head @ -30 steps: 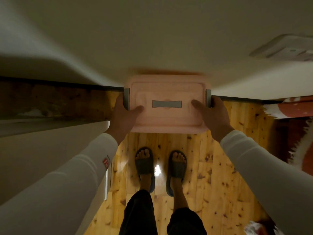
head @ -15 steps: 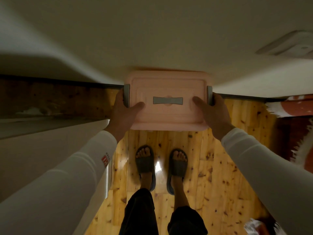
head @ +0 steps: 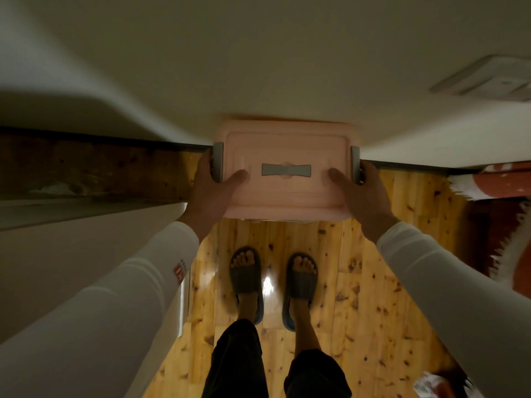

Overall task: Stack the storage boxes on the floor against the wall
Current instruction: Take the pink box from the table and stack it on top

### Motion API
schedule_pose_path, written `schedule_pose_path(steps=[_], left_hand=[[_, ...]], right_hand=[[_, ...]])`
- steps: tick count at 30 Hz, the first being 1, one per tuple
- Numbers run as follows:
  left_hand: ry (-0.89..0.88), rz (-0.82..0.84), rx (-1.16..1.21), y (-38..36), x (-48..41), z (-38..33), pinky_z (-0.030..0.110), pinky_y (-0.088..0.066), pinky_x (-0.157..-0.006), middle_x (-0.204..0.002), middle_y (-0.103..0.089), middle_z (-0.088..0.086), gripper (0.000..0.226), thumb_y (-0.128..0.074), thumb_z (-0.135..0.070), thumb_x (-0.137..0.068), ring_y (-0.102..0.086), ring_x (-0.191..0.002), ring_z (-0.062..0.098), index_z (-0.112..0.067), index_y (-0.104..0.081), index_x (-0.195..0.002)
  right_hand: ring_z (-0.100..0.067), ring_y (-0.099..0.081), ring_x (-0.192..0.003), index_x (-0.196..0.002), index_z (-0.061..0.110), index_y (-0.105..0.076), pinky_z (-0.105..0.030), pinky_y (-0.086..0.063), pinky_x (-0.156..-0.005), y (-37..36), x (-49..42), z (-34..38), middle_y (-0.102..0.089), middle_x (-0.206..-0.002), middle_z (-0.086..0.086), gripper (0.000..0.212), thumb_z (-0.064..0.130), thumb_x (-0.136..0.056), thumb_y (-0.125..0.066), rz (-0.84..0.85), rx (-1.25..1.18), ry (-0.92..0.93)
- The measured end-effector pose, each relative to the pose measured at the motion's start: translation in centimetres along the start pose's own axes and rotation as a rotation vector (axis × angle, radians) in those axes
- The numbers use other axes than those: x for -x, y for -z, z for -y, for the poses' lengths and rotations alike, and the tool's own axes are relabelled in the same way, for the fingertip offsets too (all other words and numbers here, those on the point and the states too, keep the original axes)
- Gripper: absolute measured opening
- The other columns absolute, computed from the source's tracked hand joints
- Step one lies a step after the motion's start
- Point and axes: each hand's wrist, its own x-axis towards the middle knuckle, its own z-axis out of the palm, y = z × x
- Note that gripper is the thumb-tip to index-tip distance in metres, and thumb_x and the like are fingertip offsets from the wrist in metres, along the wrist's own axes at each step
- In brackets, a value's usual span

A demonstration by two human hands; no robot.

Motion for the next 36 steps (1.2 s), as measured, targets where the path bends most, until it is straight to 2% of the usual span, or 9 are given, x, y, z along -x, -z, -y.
schedule_pose_path(steps=[4, 9, 13, 17, 23, 26, 30, 32, 36], left_hand=[[0.017, 0.012, 0.02, 0.5, 0.4, -0.1, 0.035, -0.042, -0.093, -0.146, -0.042, -0.002, 0.084, -0.071, -0.036, -0.083, -0.045, -0.126, 0.017, -0.028, -0.023, -0.151], [0.013, -0.006, 0.025, 1.5, 1.6, -0.8, 0.031, -0.037, -0.092, -0.151, -0.037, -0.001, 0.083, -0.07, -0.035, -0.085, -0.039, -0.132, 0.017, -0.027, -0.021, -0.152], [-0.006, -0.035, 0.044, 2.4, 2.9, -1.7, 0.028, -0.032, -0.092, -0.152, -0.034, 0.001, 0.082, -0.068, -0.035, -0.087, -0.034, -0.121, 0.007, -0.024, -0.019, -0.152], [-0.026, -0.032, 0.063, 3.1, 4.6, -3.2, 0.029, -0.031, -0.095, -0.156, -0.029, 0.0, 0.082, -0.066, -0.04, -0.087, -0.032, -0.136, 0.013, -0.025, -0.018, -0.152], [-0.123, 0.045, 0.021, 4.3, 8.1, -5.6, 0.028, -0.03, -0.096, -0.156, -0.029, -0.003, 0.08, -0.063, -0.043, -0.089, -0.031, -0.135, 0.011, -0.025, -0.018, -0.152], [-0.136, 0.097, 0.036, 4.9, 10.1, -7.4, 0.027, -0.033, -0.097, -0.147, -0.038, -0.008, 0.078, -0.063, -0.042, -0.088, -0.036, -0.131, 0.009, -0.024, -0.022, -0.152], [-0.209, 0.142, -0.013, 5.7, 13.2, -10.2, 0.011, -0.034, -0.079, -0.106, -0.04, -0.036, 0.058, -0.063, -0.036, -0.09, -0.04, -0.112, -0.001, -0.029, -0.038, -0.142], [-0.249, 0.166, -0.038, 6.6, 15.1, -11.9, 0.016, -0.033, -0.088, -0.113, -0.042, -0.029, 0.055, -0.063, -0.037, -0.09, -0.039, -0.118, 0.002, -0.03, -0.04, -0.14], [-0.309, 0.211, -0.151, 8.4, 18.0, -15.3, 0.026, -0.028, -0.102, -0.148, -0.036, -0.009, 0.068, -0.06, -0.047, -0.089, -0.033, -0.136, 0.012, -0.027, -0.031, -0.148]], right_hand=[[-0.02, -0.056, -0.107, -0.137, 0.019, -0.045, -0.038, -0.052, -0.086, 0.5, 0.6, 0.2, -0.056, -0.126, 0.002, 0.063, 0.045, -0.085, -0.067, -0.002, -0.01, -0.005], [-0.018, -0.056, -0.111, -0.14, 0.02, -0.044, -0.033, -0.049, -0.082, 1.1, 2.0, 0.6, -0.057, -0.129, 0.002, 0.063, 0.042, -0.086, -0.067, -0.011, -0.043, 0.0], [-0.018, -0.052, -0.117, -0.148, 0.021, -0.034, -0.041, -0.05, -0.093, 2.1, 3.3, 0.6, -0.05, -0.14, -0.001, 0.077, 0.044, -0.084, -0.069, -0.04, -0.044, -0.031], [-0.012, -0.046, -0.111, -0.149, 0.021, -0.03, -0.034, -0.047, -0.084, 3.1, 5.3, 1.1, -0.048, -0.142, 0.0, 0.08, 0.046, -0.083, -0.069, -0.051, -0.02, -0.02], [-0.015, -0.047, -0.12, -0.148, 0.022, -0.031, -0.034, -0.045, -0.085, 4.3, 9.5, 3.4, -0.048, -0.143, 0.0, 0.078, 0.047, -0.084, -0.067, -0.046, 0.018, 0.027], [-0.016, -0.047, -0.124, -0.149, 0.021, -0.03, -0.033, -0.043, -0.087, 5.0, 11.8, 5.2, -0.045, -0.145, -0.001, 0.078, 0.047, -0.085, -0.066, -0.039, 0.017, 0.056], [-0.014, -0.046, -0.122, -0.149, 0.022, -0.03, -0.032, -0.043, -0.09, 5.7, 15.0, 8.0, -0.046, -0.145, 0.0, 0.078, 0.047, -0.085, -0.067, -0.027, 0.005, 0.117], [-0.01, -0.045, -0.119, -0.148, 0.022, -0.031, -0.032, -0.043, -0.092, 6.0, 17.1, 9.6, -0.047, -0.144, 0.001, 0.077, 0.047, -0.085, -0.067, -0.016, 0.027, 0.17], [-0.011, -0.047, -0.123, -0.148, 0.025, -0.032, -0.034, -0.043, -0.098, 6.9, 20.4, 13.2, -0.047, -0.145, 0.003, 0.08, 0.052, -0.082, -0.066, 0.001, 0.048, 0.272]])
